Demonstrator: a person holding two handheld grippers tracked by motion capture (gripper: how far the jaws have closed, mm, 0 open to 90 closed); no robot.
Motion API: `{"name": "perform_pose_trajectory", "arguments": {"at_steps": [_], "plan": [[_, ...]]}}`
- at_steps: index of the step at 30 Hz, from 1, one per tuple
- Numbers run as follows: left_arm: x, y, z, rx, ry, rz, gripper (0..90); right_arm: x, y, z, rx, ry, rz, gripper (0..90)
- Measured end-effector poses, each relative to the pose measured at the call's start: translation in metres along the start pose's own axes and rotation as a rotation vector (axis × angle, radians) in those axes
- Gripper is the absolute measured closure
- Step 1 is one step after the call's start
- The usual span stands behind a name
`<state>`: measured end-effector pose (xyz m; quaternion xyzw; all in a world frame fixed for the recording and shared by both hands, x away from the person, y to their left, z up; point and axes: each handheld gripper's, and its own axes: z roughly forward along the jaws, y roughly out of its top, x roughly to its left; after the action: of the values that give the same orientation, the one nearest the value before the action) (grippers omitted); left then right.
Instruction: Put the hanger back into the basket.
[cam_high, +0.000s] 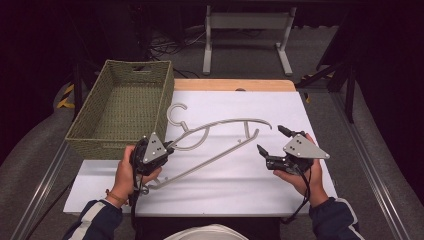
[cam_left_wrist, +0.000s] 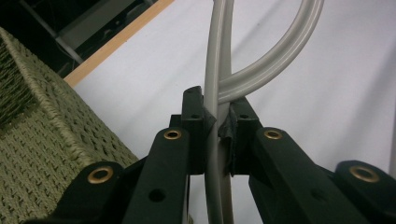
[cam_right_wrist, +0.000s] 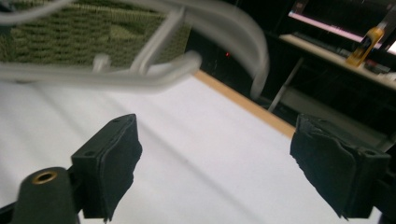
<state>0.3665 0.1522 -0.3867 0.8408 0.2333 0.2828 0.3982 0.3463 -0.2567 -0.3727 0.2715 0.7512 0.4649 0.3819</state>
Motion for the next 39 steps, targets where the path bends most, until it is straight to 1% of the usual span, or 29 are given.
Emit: {"name": "perform_pose_trajectory", "arguments": {"at_steps": [2, 4, 5, 8, 10, 11, 12, 13, 14, 17, 18, 20, 23, 24, 25, 26, 29, 32, 33, 34, 36, 39], "plan": [[0.003, 0.001, 0.000, -0.013, 0.001, -0.017, 81.1, 0.002, -0.008, 0.003, 0.006, -0.003, -0.001, 14.3], [0.006, 0.003, 0.000, -0.028, -0.002, -0.033, 81.0, 0.002, -0.015, 0.006, 0.024, 0.006, 0.011, 14.1], [0.008, 0.004, -0.001, -0.036, -0.005, -0.051, 81.0, 0.003, -0.017, 0.008, 0.028, 0.004, 0.016, 14.1], [0.012, 0.007, -0.001, -0.047, -0.007, -0.068, 81.0, 0.004, -0.023, 0.011, 0.055, 0.035, 0.051, 14.1], [0.014, 0.009, -0.002, -0.058, -0.005, -0.088, 81.1, 0.005, -0.026, 0.012, 0.065, 0.046, 0.060, 14.1], [0.016, 0.011, -0.003, -0.065, -0.006, -0.090, 81.1, 0.006, -0.026, 0.013, 0.072, 0.052, 0.059, 14.1], [0.017, 0.012, -0.004, -0.075, -0.009, -0.101, 81.1, 0.007, -0.027, 0.014, 0.076, 0.052, 0.054, 14.2], [0.020, 0.013, -0.005, -0.083, -0.008, -0.111, 81.1, 0.007, -0.027, 0.014, 0.075, 0.050, 0.051, 14.3], [0.022, 0.014, -0.006, -0.093, -0.005, -0.117, 81.0, 0.007, -0.027, 0.015, 0.076, 0.057, 0.059, 14.3], [0.028, 0.016, -0.007, -0.118, -0.019, -0.162, 81.1, 0.007, -0.028, 0.016, 0.087, 0.053, 0.057, 15.0], [0.029, 0.016, -0.007, -0.124, -0.023, -0.176, 81.1, 0.007, -0.028, 0.016, 0.092, 0.056, 0.067, 15.1], [0.032, 0.018, -0.007, -0.129, -0.016, -0.188, 81.1, 0.006, -0.029, 0.017, 0.102, 0.061, 0.088, 15.2], [0.037, 0.023, -0.011, -0.142, -0.009, -0.197, 81.1, 0.004, -0.030, 0.019, 0.120, 0.064, 0.107, 15.5], [0.040, 0.025, -0.012, -0.137, -0.014, -0.209, 81.1, 0.004, -0.031, 0.019, 0.124, 0.066, 0.113, 15.5], [0.042, 0.027, -0.013, -0.135, -0.007, -0.211, 81.1, 0.004, -0.031, 0.020, 0.127, 0.071, 0.119, 15.5], [0.043, 0.028, -0.013, -0.137, 0.001, -0.212, 81.1, 0.003, -0.032, 0.020, 0.130, 0.075, 0.121, 15.8], [0.052, 0.032, -0.015, -0.136, 0.000, -0.226, 81.1, 0.003, -0.032, 0.021, 0.148, 0.083, 0.132, 17.0], [0.061, 0.035, -0.018, -0.133, 0.005, -0.231, 81.1, 0.003, -0.034, 0.022, 0.165, 0.092, 0.132, 19.4], [0.061, 0.035, -0.018, -0.133, 0.005, -0.231, 81.1, 0.003, -0.034, 0.023, 0.166, 0.093, 0.137, 19.4], [0.063, 0.036, -0.020, -0.133, 0.008, -0.234, 81.1, 0.003, -0.034, 0.023, 0.166, 0.093, 0.137, 19.4], [0.070, 0.038, -0.025, -0.134, 0.030, -0.231, 81.1, 0.002, -0.035, 0.023, 0.169, 0.096, 0.148, 19.3], [0.078, 0.039, -0.031, -0.141, 0.047, -0.235, 81.1, 0.002, -0.034, 0.023, 0.167, 0.096, 0.147, 18.9]]}}
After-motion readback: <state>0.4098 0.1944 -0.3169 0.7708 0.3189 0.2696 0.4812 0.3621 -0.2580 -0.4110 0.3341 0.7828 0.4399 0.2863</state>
